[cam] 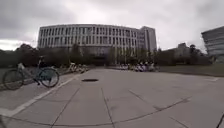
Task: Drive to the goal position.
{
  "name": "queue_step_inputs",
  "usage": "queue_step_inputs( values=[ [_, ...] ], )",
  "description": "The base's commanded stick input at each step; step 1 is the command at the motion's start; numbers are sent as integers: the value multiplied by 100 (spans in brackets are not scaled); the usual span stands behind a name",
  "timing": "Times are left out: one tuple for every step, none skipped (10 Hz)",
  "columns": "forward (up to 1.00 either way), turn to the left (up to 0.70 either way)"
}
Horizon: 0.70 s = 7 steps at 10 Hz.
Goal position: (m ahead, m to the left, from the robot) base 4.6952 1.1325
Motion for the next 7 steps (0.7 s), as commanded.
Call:
queue_step_inputs(
  values=[
    [70,0],
    [70,0],
    [70,0],
    [70,0],
    [70,0],
    [70,0],
    [70,0]
  ],
)
